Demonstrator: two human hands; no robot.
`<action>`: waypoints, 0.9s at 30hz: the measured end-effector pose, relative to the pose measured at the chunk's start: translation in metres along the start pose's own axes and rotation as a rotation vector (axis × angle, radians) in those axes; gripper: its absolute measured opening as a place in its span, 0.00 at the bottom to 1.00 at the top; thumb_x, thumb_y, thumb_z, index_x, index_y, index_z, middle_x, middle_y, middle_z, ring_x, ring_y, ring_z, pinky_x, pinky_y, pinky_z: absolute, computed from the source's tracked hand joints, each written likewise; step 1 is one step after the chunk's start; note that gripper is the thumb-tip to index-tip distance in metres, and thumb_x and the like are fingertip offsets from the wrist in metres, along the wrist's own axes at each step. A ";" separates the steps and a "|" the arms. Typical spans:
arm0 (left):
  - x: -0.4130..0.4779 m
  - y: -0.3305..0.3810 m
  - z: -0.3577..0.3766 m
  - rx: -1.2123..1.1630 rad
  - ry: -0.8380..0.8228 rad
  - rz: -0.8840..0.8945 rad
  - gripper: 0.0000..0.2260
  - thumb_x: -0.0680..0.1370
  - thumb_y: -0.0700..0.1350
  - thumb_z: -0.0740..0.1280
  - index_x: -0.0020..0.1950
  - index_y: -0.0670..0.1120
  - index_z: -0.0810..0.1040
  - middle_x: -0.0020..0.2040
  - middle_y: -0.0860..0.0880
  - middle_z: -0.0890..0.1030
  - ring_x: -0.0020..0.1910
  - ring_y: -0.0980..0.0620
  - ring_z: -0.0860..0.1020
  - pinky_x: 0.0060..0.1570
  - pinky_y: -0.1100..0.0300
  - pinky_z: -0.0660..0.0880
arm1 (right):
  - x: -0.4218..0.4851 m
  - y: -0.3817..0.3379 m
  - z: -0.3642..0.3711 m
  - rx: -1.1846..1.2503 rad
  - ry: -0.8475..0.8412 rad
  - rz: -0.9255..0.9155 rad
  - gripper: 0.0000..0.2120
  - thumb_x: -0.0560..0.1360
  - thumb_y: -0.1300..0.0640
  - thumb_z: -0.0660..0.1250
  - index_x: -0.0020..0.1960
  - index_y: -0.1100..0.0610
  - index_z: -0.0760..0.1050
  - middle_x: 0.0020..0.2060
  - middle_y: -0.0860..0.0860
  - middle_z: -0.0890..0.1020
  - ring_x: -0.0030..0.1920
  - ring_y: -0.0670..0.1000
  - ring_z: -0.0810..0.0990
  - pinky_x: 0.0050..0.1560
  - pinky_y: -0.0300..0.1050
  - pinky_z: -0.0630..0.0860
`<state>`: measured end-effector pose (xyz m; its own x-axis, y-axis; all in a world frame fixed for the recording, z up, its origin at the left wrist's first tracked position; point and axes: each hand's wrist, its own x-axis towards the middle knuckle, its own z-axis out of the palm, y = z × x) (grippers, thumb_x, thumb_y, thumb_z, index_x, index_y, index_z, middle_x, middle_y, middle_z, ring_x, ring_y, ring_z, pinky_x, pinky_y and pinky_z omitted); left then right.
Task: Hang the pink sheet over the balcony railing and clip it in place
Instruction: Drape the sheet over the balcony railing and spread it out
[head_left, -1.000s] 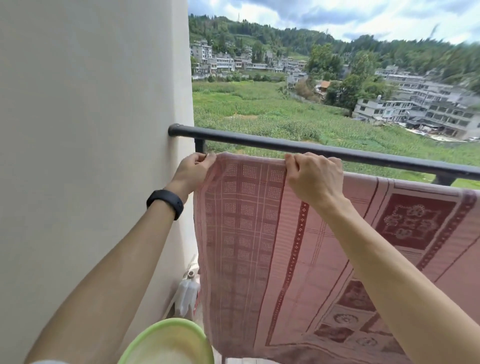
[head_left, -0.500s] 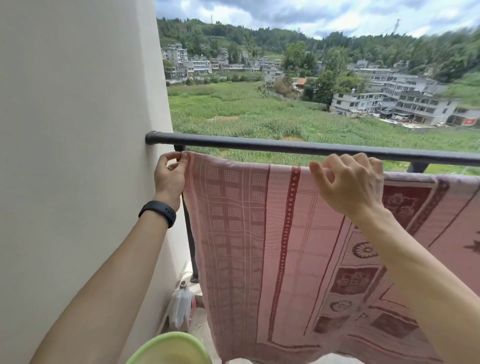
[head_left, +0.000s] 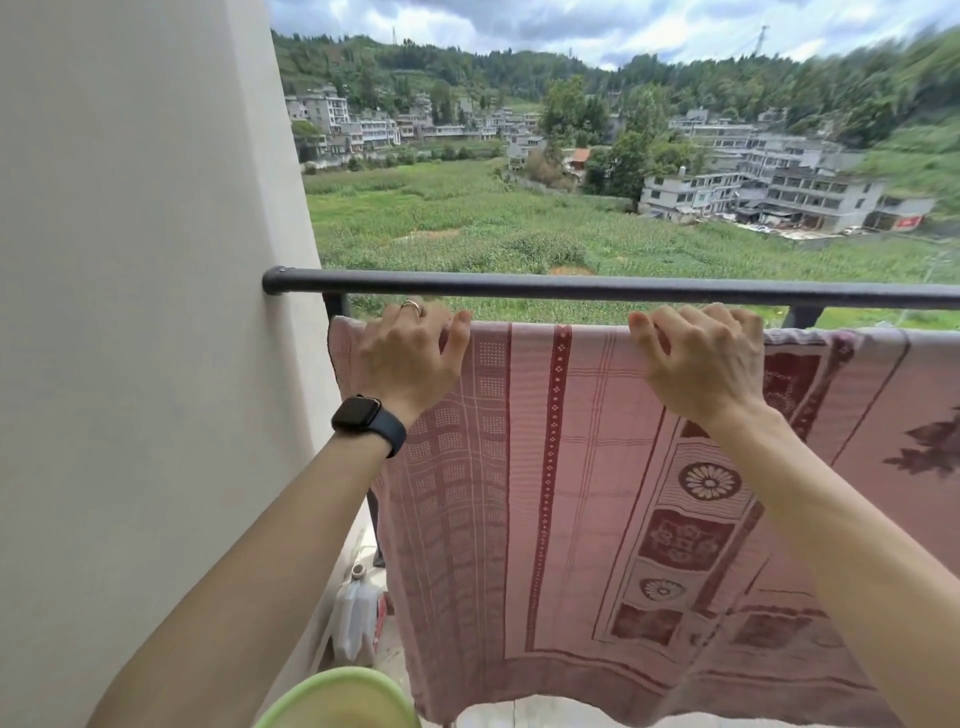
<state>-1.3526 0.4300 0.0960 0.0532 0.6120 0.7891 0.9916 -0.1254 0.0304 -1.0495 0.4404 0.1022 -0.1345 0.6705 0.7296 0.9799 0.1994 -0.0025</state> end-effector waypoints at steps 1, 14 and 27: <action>-0.001 -0.005 0.002 -0.017 0.022 0.014 0.23 0.82 0.59 0.52 0.45 0.47 0.80 0.39 0.46 0.81 0.40 0.45 0.78 0.41 0.56 0.64 | -0.001 0.008 -0.001 -0.010 -0.020 0.021 0.27 0.82 0.38 0.45 0.39 0.52 0.72 0.37 0.50 0.81 0.42 0.53 0.75 0.56 0.55 0.64; 0.019 0.074 -0.001 0.127 -0.031 0.049 0.20 0.80 0.54 0.53 0.46 0.46 0.81 0.43 0.45 0.84 0.45 0.44 0.78 0.60 0.45 0.64 | -0.027 0.133 -0.021 -0.051 -0.057 0.275 0.27 0.81 0.38 0.43 0.53 0.52 0.76 0.56 0.53 0.80 0.59 0.55 0.72 0.64 0.58 0.58; 0.027 0.222 0.039 0.034 0.036 0.004 0.25 0.82 0.57 0.52 0.35 0.46 0.78 0.25 0.48 0.75 0.26 0.50 0.71 0.43 0.54 0.70 | -0.050 0.333 -0.053 -0.054 -0.144 0.315 0.28 0.80 0.35 0.36 0.52 0.48 0.71 0.55 0.52 0.78 0.58 0.55 0.71 0.66 0.60 0.56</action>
<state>-1.1265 0.4488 0.1002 0.0535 0.5826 0.8110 0.9949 -0.1009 0.0068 -0.7087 0.4352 0.1010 0.1605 0.7874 0.5951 0.9824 -0.0694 -0.1732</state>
